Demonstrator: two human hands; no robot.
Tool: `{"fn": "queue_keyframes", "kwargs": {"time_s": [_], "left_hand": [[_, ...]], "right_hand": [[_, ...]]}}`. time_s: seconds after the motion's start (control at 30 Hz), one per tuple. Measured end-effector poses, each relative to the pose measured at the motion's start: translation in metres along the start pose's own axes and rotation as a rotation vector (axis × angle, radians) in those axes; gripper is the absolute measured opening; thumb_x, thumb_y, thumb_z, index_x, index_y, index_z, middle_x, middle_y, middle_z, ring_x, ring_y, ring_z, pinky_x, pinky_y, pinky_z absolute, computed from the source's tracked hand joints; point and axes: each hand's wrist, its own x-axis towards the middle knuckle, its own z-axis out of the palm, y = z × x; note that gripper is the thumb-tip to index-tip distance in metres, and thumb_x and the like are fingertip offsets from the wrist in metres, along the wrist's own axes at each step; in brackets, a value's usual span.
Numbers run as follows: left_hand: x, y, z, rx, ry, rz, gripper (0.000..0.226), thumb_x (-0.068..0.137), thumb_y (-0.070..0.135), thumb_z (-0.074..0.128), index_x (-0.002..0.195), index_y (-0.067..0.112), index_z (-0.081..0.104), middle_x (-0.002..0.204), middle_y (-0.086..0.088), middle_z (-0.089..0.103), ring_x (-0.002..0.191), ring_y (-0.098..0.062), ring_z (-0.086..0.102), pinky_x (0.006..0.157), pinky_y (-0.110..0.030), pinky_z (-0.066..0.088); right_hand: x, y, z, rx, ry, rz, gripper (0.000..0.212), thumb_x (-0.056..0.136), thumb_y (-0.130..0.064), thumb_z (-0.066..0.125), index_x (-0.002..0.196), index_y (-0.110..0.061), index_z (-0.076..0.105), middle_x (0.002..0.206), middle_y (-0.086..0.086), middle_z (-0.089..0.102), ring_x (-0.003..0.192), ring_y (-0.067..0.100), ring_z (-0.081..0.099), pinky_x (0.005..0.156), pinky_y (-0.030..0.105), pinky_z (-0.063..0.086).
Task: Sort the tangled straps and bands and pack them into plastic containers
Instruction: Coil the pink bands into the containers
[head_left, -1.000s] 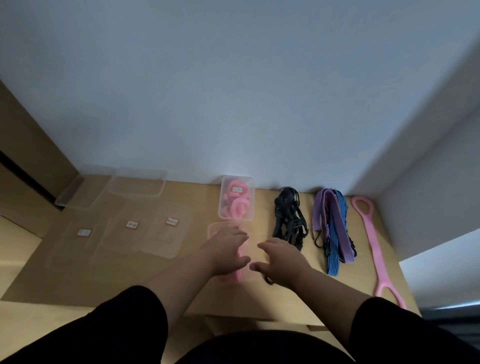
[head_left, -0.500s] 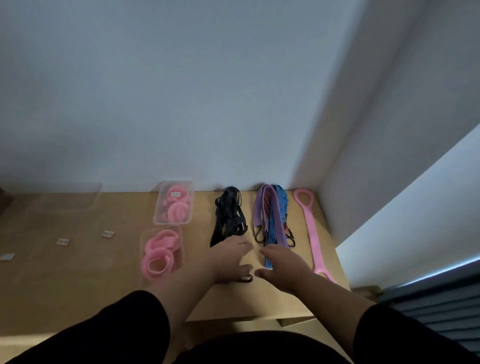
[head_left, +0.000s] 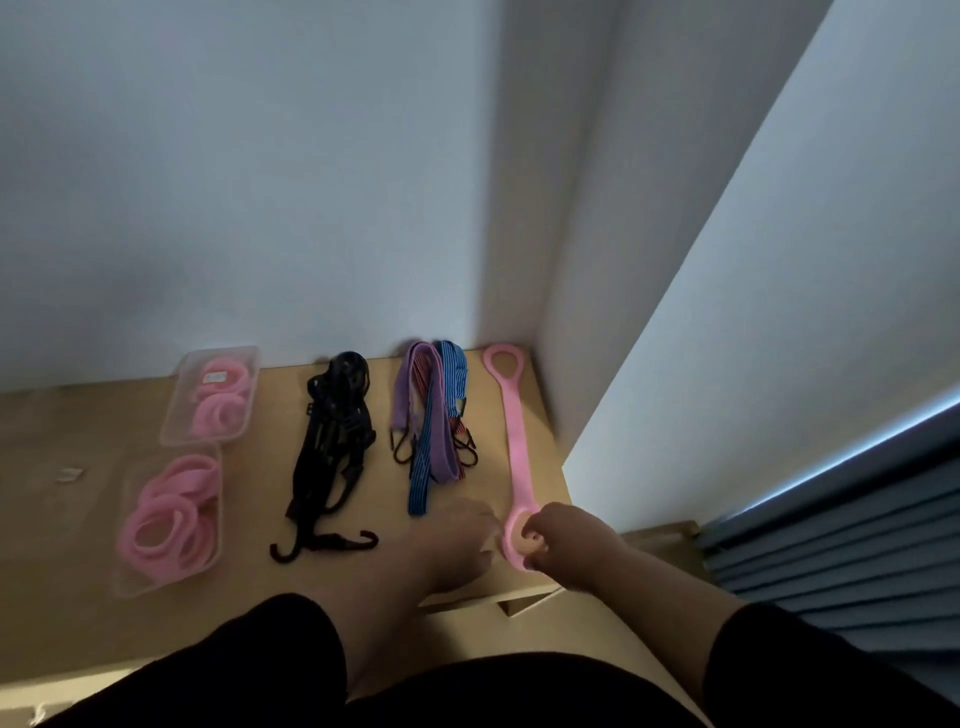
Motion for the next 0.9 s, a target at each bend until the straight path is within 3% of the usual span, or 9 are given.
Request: {"fn": "queue_keyframes", "kwargs": {"time_s": [0.13, 0.37, 0.67, 0.77, 0.9], "left_hand": [[0.014, 0.015, 0.019, 0.002, -0.004, 0.025, 0.027, 0.096, 0.029, 0.056, 0.119, 0.019, 0.066, 0.115, 0.0, 0.061, 0.103, -0.016, 0.054, 0.092, -0.036, 0.049], [0.023, 0.02, 0.051, 0.006, 0.083, 0.048, 0.034, 0.097, 0.035, 0.056, 0.13, 0.029, 0.06, 0.118, 0.003, 0.056, 0.109, -0.017, 0.045, 0.097, -0.035, 0.039], [0.035, 0.016, 0.061, -0.006, 0.132, 0.025, 0.029, 0.103, 0.033, 0.047, 0.121, 0.018, 0.063, 0.117, -0.001, 0.056, 0.106, -0.018, 0.043, 0.092, -0.03, 0.036], [0.039, 0.011, 0.058, -0.106, 0.148, -0.044, 0.025, 0.103, 0.031, 0.045, 0.115, 0.02, 0.064, 0.113, 0.001, 0.057, 0.102, -0.013, 0.043, 0.093, -0.03, 0.041], [0.048, 0.008, 0.038, -0.231, 0.255, -0.134, 0.021, 0.103, 0.025, 0.046, 0.112, 0.018, 0.063, 0.104, 0.005, 0.057, 0.097, -0.013, 0.051, 0.079, -0.024, 0.037]], "right_hand": [[0.001, 0.019, 0.016, -0.048, -0.026, -0.039, 0.038, 0.091, -0.031, 0.071, 0.127, -0.022, 0.066, 0.125, 0.001, 0.064, 0.114, 0.021, 0.061, 0.098, 0.033, 0.048], [0.006, 0.037, 0.04, -0.08, 0.032, -0.116, 0.032, 0.093, -0.031, 0.066, 0.125, -0.026, 0.064, 0.123, 0.001, 0.06, 0.111, 0.023, 0.058, 0.097, 0.038, 0.05], [0.016, 0.052, 0.045, -0.111, 0.129, -0.191, 0.026, 0.098, -0.036, 0.057, 0.12, -0.025, 0.063, 0.118, 0.002, 0.057, 0.102, 0.02, 0.052, 0.087, 0.032, 0.047], [0.018, 0.055, 0.042, -0.056, 0.145, -0.19, 0.029, 0.102, -0.039, 0.048, 0.123, -0.026, 0.063, 0.12, 0.0, 0.058, 0.105, 0.02, 0.053, 0.088, 0.032, 0.045], [0.023, 0.052, 0.026, 0.193, 0.262, -0.121, 0.036, 0.104, -0.042, 0.045, 0.132, -0.024, 0.058, 0.13, -0.005, 0.06, 0.115, 0.017, 0.057, 0.097, 0.029, 0.046]]}}
